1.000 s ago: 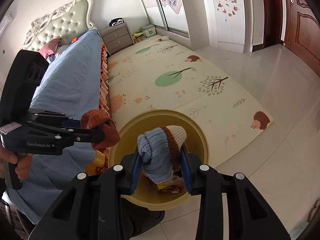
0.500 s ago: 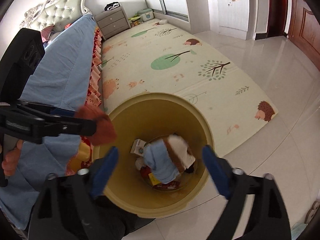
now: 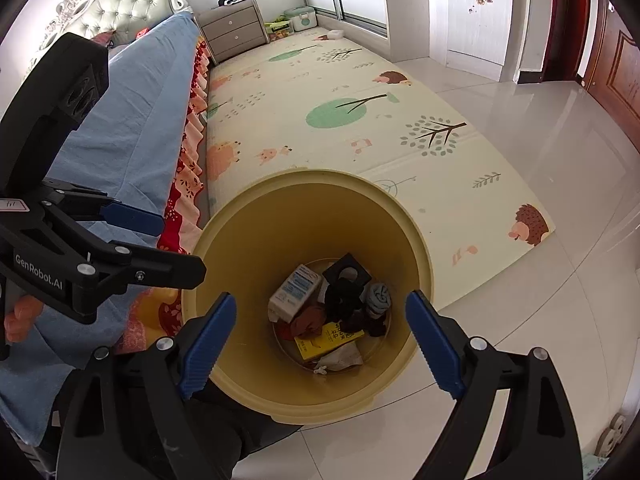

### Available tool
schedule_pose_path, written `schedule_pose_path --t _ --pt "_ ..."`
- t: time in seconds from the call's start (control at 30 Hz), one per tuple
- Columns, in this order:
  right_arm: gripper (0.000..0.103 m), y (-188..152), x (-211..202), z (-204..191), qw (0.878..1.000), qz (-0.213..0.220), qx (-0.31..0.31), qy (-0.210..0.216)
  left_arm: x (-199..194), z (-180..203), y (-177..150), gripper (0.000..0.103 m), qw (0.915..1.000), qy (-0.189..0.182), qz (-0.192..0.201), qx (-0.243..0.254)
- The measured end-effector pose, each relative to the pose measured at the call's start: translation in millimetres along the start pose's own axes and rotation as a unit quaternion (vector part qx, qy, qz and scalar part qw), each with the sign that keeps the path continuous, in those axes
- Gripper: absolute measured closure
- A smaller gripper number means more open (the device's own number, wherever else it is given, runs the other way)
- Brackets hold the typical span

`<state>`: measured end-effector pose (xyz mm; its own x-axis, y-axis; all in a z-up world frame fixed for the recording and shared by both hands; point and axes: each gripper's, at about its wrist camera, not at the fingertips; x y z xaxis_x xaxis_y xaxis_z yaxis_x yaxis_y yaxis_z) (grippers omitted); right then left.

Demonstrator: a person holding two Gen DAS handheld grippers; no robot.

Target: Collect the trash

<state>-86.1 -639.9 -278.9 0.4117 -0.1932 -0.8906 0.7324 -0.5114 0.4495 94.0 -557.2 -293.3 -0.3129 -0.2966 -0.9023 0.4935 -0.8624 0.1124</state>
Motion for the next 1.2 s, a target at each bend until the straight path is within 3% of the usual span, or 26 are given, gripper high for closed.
schedule_pose_path --t 0.77,1.03,1.2 --pt "0.020 -1.3 -15.6 -7.7 1.000 0.008 0.001 0.001 -13.3 7.0 -4.7 0.011 0.9998 0.002 0.020 0.004" --pt "0.020 3.8 -50.7 -10.4 0.999 0.037 0.001 -0.013 -37.8 34.1 -18.4 0.011 0.9967 0.014 0.058 0.054" --pt "0.020 5.2 -85.5 -26.2 0.997 0.070 -0.019 -0.029 -74.2 43.5 -31.2 0.011 0.9918 0.014 0.109 0.066"
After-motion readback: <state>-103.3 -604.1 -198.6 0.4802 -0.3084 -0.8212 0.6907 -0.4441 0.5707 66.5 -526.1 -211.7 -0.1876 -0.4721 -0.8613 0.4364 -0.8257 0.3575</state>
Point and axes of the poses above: each gripper's, at about its wrist camera, not at the fingertips, and x roughly the way its jaws point, z to its right, y to its top, and after that the axes turned 9 degrees about -y, right-handed
